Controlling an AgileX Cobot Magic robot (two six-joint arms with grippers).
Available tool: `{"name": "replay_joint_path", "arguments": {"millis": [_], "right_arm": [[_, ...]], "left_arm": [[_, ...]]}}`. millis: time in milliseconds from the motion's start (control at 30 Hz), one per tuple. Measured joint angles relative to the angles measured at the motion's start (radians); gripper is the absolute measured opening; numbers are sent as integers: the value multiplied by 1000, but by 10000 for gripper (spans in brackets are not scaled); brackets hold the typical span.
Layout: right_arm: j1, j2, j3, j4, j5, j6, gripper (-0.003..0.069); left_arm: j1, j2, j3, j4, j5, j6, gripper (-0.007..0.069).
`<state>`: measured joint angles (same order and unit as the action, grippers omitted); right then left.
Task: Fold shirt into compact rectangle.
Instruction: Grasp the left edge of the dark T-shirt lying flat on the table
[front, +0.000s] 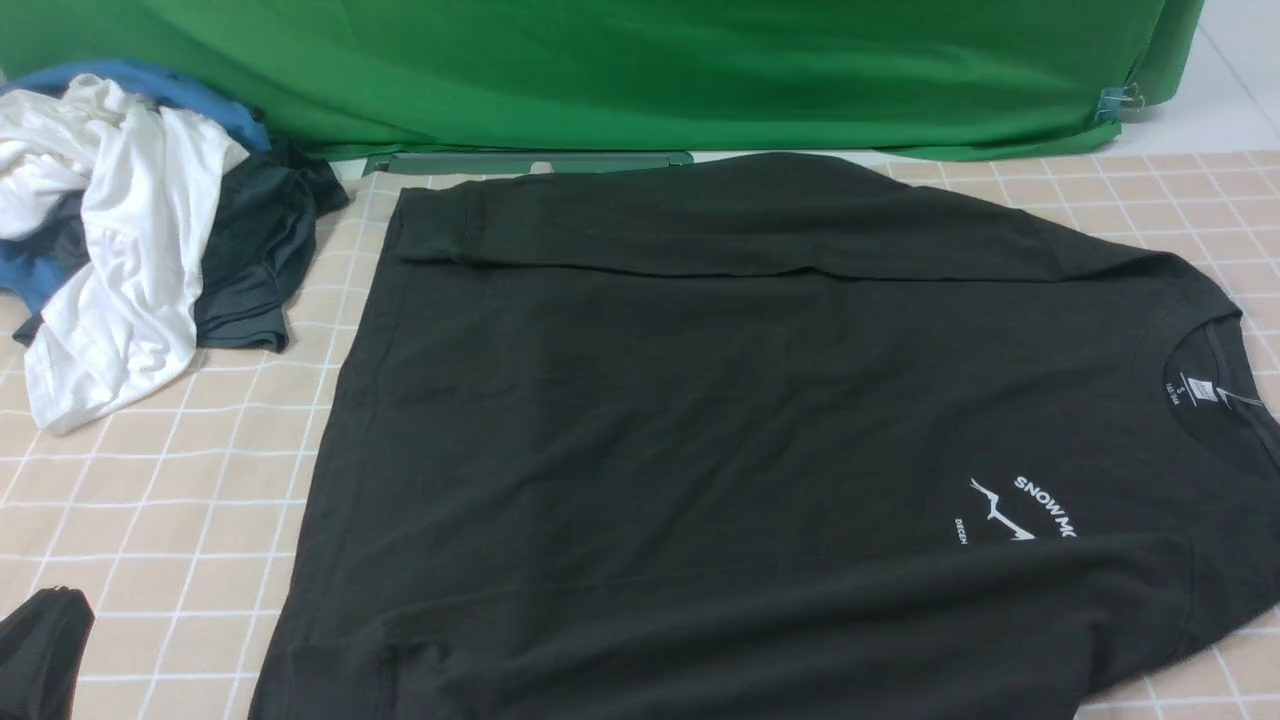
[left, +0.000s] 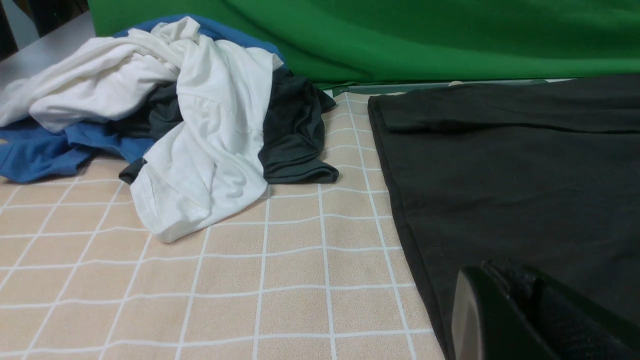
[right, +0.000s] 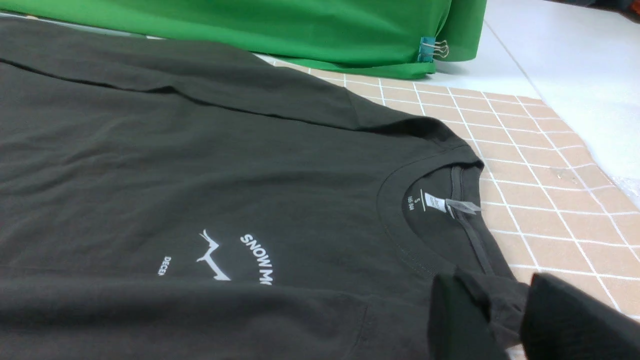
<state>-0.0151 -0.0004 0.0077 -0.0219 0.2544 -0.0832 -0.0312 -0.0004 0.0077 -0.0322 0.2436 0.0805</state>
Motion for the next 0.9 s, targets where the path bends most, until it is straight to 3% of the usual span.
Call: {"name": "replay_joint_path", "arguments": {"millis": [667,767,900], "right_arm": [[0,0,0,0,0,0,241],[0,0,0,0,0,0,241],[0,0,0,0,0,0,241]], "left_arm": [[0,0,0,5,-9,0,22],[0,0,0,-67,-59,-5,22],[0,0,0,-290,-174,-68,22]]}}
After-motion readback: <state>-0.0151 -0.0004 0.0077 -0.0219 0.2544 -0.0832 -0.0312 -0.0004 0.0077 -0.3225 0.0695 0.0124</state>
